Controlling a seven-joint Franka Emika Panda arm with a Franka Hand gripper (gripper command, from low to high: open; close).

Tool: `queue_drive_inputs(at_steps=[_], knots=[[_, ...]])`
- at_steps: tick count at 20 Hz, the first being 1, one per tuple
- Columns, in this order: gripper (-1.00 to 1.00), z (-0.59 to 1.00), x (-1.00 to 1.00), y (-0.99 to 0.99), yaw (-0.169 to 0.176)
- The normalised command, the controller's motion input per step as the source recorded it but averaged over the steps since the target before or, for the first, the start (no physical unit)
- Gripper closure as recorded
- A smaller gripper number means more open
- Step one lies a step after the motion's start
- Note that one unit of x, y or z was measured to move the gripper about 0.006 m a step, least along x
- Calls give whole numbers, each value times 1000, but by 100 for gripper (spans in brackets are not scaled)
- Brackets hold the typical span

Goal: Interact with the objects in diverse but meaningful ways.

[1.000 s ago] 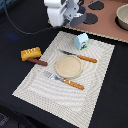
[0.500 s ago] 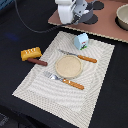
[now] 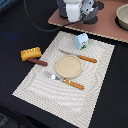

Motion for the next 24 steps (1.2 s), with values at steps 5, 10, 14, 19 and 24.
queue_drive_inputs(at_steps=[5, 10, 14, 19, 24], knots=[[100, 255, 734, 685, 0], [100, 155, 566, 697, 0], [100, 30, 169, 653, 21], [100, 81, 175, 627, 27], [100, 89, 150, 552, 30]])
